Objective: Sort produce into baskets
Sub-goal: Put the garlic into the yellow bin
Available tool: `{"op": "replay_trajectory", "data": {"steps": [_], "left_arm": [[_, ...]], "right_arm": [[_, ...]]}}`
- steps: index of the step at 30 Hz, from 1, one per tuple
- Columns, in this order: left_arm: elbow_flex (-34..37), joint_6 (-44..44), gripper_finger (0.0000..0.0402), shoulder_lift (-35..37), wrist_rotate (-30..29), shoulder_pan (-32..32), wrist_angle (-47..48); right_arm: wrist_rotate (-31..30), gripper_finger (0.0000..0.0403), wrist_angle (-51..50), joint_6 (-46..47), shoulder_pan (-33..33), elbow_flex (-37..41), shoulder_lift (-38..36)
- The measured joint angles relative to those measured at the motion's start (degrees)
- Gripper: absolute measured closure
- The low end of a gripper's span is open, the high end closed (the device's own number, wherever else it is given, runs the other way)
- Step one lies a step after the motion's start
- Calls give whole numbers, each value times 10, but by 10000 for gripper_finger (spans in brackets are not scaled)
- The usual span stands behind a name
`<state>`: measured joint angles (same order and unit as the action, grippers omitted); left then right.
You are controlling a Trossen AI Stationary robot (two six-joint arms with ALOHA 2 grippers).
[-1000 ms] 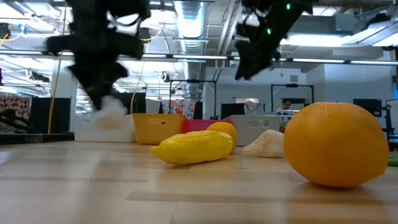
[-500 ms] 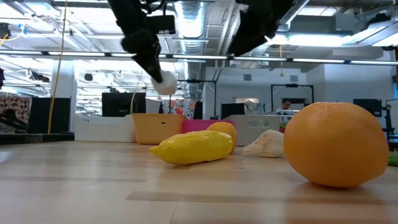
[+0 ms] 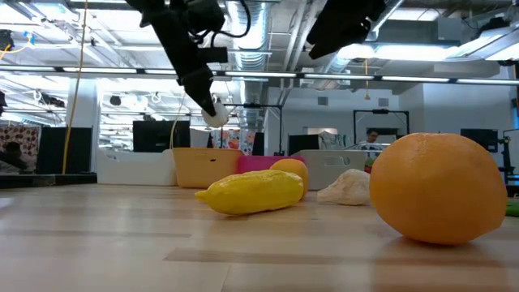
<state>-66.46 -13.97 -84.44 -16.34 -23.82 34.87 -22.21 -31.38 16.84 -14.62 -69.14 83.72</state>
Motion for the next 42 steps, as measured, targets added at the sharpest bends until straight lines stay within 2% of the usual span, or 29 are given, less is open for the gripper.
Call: {"op": "replay_trajectory", "data": {"steps": [8,17,22,29,42], "left_arm": [[0,-4,277,0,0,-48,0],[0,17,193,0,0,-69,-20],[0,17,162,-1,7,-68,-27],[0,18,156,-1,11,-68,-24],[0,13,156,-1,11,-68,-22]], "right_arm": [[1,121,-8,30,-28,0,8],[1,121,-18,57,-53,0,71],[7,121,-35,57,-52,0,119],[63,121,-58,54,-36,0,171],[83,121,-102,52,1,0,243]]}}
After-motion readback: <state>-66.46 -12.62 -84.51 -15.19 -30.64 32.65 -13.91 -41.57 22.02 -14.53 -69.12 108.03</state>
